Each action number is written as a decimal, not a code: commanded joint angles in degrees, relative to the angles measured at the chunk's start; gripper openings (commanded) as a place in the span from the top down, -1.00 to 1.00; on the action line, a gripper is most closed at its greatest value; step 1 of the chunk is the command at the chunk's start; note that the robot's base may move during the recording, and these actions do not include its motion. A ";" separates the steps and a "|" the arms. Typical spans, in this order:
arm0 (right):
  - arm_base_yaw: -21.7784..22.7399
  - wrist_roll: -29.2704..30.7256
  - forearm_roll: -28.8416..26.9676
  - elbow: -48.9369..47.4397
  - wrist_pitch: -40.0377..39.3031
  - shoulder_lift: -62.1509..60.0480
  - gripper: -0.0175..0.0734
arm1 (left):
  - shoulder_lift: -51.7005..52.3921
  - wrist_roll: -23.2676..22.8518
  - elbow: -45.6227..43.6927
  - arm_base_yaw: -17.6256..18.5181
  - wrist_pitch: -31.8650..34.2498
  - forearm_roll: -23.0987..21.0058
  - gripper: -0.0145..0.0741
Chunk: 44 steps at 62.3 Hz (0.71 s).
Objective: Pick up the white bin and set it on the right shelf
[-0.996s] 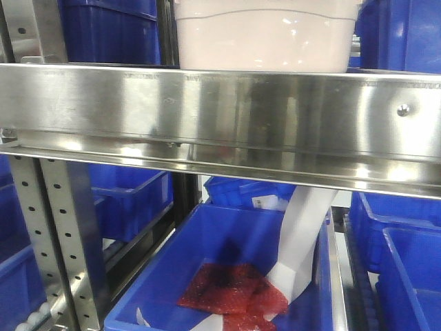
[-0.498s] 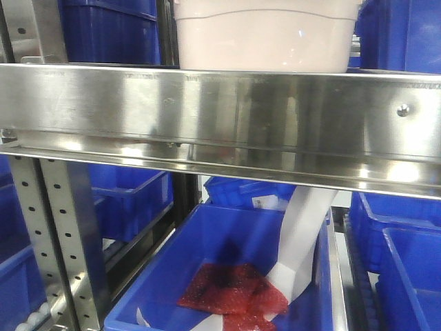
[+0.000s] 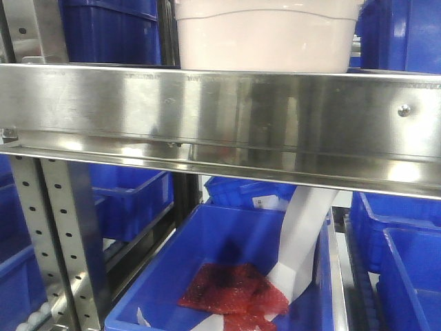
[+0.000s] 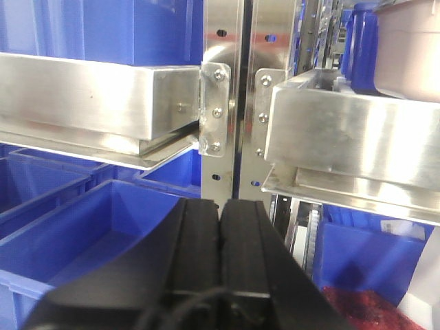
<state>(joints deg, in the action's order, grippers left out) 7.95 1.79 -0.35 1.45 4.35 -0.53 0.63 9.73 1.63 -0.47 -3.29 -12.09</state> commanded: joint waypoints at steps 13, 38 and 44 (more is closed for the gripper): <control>-0.46 -0.33 -0.62 0.24 -8.62 -1.18 0.45 | 0.68 -0.29 0.91 0.36 5.24 -0.15 0.94; -0.46 -0.33 -1.56 0.24 -8.47 -1.18 0.45 | 0.68 -0.29 0.91 0.36 5.24 -0.15 0.94; -0.46 -0.33 -1.56 0.24 -8.47 -1.18 0.45 | 0.68 -0.29 0.91 0.36 5.24 -0.15 0.94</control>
<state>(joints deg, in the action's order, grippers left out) 7.46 1.43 -1.62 1.70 1.35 -0.53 0.63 9.73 1.63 -0.47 -3.29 -12.09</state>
